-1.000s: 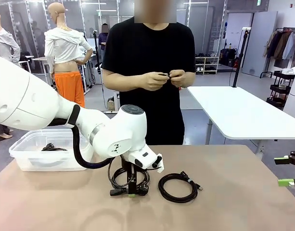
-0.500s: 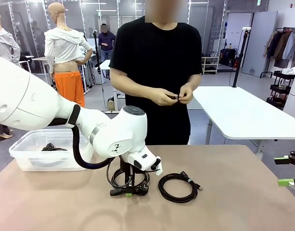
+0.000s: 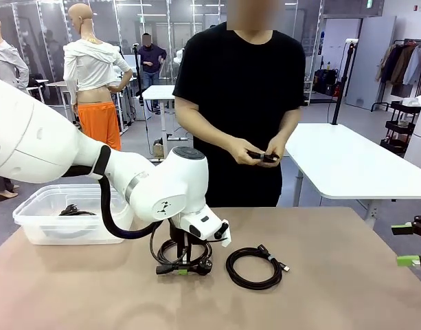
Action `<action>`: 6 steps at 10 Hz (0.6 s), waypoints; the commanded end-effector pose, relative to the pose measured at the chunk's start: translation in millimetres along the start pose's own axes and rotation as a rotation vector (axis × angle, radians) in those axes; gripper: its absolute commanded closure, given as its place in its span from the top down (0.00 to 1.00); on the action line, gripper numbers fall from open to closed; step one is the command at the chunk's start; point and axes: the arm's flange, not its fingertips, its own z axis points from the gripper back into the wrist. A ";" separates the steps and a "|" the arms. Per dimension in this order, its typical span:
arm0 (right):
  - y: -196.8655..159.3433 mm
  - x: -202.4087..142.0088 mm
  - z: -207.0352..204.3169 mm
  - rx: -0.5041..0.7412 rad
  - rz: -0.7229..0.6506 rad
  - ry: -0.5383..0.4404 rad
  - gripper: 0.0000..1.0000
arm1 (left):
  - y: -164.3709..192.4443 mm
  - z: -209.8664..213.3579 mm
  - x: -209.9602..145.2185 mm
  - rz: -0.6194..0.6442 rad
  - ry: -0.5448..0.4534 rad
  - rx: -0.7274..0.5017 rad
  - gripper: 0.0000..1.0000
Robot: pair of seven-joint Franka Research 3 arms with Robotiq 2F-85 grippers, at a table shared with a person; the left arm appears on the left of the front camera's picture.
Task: Organize and store the cables.
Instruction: Place the Power Cable into the Organizing box.
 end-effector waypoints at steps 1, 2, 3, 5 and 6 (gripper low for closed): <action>-1.1 2.6 0.4 -0.010 0.001 -0.010 1.00 | -12.1 26.6 -19.0 -0.018 -0.032 -0.008 0.00; -1.1 2.6 0.4 -0.010 0.001 -0.010 1.00 | -16.6 43.7 -28.2 -0.013 -0.056 0.000 0.00; -1.1 2.6 0.4 -0.010 0.001 -0.010 1.00 | -24.9 68.0 -45.0 -0.061 -0.077 0.053 0.00; -1.1 2.6 0.4 -0.010 0.001 -0.010 1.00 | -38.5 98.1 -72.8 -0.119 -0.103 0.103 0.00; -1.1 2.6 0.4 -0.010 0.001 -0.010 1.00 | -45.5 106.0 -81.3 -0.126 -0.086 0.138 0.00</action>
